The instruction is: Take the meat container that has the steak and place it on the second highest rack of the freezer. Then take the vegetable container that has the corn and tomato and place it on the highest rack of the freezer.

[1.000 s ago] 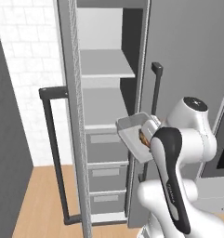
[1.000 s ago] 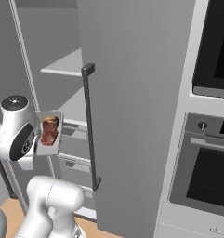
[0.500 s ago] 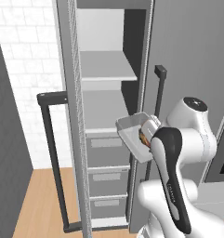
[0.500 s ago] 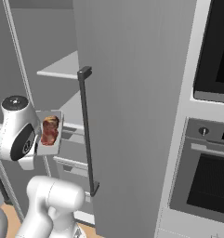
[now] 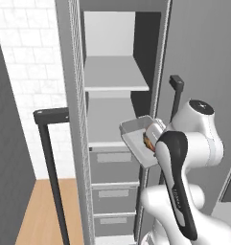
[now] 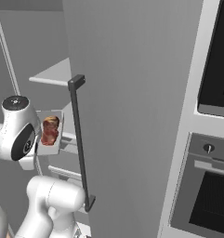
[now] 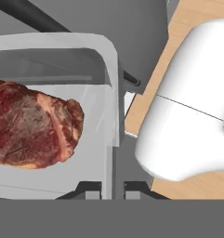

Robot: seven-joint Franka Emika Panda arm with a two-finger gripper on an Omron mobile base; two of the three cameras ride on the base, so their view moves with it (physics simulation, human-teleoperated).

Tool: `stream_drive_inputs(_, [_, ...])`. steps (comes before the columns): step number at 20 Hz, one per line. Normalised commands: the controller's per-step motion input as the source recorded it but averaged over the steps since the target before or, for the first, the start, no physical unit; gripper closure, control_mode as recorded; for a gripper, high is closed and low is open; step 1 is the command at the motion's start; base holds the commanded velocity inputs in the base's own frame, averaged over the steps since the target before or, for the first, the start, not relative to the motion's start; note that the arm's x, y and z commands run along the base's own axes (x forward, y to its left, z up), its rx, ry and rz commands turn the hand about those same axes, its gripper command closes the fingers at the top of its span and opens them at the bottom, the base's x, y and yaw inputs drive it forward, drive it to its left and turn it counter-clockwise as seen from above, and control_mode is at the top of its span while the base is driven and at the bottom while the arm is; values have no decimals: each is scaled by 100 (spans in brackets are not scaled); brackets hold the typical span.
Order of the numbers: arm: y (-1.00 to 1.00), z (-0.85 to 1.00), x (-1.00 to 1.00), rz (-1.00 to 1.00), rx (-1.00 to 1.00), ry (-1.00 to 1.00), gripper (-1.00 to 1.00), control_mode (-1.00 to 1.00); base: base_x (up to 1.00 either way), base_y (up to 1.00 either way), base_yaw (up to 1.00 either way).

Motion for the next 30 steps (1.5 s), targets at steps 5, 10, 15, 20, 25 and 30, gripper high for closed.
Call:
stream_drive_inputs(5, [0,0,0,0,0,0,100,100,8,12,2])
stream_drive_inputs(10, [7,-1,22,0,-4,0,100,-100,3,4,0])
stream_drive_inputs(15, [6,-2,90,-1,-7,0,100,-100,0,0,0])
stream_drive_inputs(20, [2,-33,86,0,-4,-1,100,-100,0,0,0])
stream_drive_inputs(25, [63,-52,79,-1,-6,-4,100,-100,0,0,0])
stream_drive_inputs(30, [13,-51,54,-2,0,-15,100,-100,0,0,0])
